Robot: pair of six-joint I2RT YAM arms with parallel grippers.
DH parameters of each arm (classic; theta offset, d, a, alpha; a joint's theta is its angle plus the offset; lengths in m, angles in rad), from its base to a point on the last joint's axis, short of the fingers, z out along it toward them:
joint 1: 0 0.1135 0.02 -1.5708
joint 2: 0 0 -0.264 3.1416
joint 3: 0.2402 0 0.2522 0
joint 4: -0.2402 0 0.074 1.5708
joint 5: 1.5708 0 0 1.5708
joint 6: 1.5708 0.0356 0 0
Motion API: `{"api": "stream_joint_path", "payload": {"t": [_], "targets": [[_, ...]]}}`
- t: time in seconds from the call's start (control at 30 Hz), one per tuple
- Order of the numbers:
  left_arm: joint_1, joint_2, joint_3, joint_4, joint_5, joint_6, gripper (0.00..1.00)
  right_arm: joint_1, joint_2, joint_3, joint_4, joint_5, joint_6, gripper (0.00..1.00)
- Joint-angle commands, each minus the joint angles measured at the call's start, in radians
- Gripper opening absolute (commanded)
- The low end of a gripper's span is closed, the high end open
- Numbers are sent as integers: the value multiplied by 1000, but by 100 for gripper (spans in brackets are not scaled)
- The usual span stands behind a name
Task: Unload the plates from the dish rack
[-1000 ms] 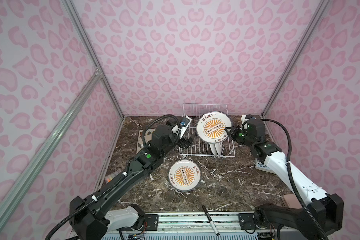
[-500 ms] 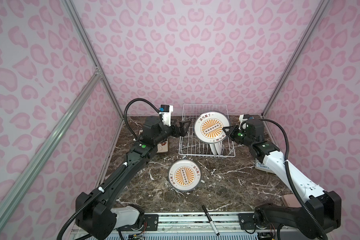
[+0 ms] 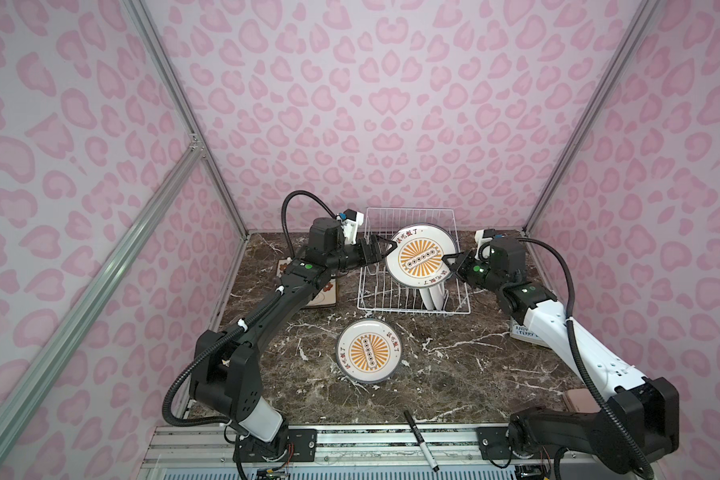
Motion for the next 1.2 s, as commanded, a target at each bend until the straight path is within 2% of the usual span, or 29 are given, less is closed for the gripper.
{"api": "stream_joint_path", "payload": {"t": [0.0,0.1,0.2,0.67,0.9,1.17], "targets": [[3,40,47,-73,64,-9,96,0,6,2,65,-20,6,0],[2,78,60,-78,108,-36,93,0,14,6,64,-30,9,0],[1,109,69,-74,141,-60,82,0,19,4,64,-40,12,0],[-7,150,86,-93,181,-63,62,-1,42,4,90,-80,40,0],[-8,158,96,-104,183,-69,38,0,46,1,90,-82,40,0],[-8,153,91,-83,188,-85,16,-1,46,-9,96,-85,40,0]]}}
